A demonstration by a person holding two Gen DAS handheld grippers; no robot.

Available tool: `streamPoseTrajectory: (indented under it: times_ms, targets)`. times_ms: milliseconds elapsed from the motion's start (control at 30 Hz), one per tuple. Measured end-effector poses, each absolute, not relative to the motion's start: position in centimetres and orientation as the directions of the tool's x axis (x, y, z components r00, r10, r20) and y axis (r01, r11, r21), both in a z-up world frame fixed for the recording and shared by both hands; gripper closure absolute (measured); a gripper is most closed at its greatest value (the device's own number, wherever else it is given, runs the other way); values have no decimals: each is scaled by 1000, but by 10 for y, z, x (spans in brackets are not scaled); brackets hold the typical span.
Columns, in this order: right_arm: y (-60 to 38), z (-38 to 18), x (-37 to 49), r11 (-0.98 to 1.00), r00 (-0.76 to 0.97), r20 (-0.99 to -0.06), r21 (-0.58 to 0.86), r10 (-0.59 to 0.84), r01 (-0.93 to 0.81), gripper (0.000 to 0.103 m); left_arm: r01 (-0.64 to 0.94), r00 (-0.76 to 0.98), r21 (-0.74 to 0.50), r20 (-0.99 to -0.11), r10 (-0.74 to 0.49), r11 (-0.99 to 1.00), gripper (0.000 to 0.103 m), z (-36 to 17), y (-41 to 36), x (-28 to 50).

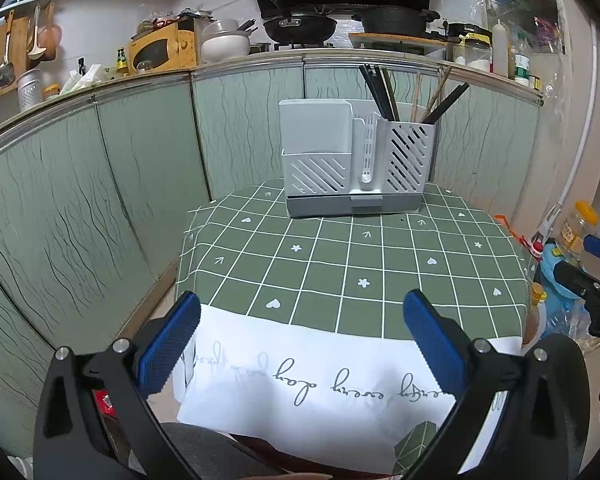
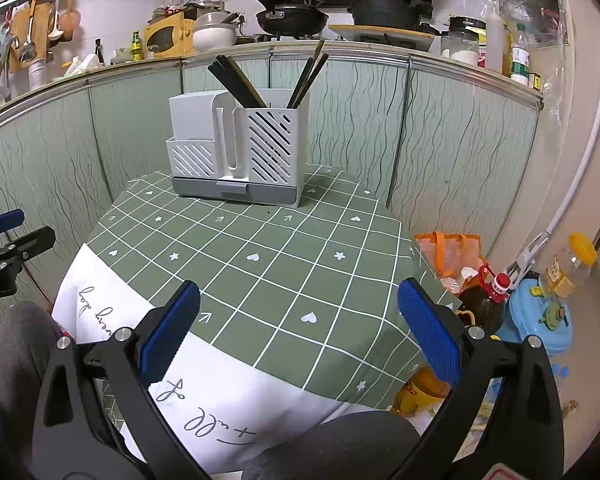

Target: Organize utensils

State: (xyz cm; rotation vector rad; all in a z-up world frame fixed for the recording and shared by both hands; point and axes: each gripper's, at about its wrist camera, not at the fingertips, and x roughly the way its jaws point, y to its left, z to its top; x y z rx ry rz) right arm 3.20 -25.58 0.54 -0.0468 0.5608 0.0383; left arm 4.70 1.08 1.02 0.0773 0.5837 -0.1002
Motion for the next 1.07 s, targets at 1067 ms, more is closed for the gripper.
streamPoseTrajectory:
  times_ms: [1067]
  targets:
    - [-253, 4, 31, 998, 840, -541, -27, 33, -57, 8, 140, 819, 39, -566, -93, 989, 4, 12, 9, 47]
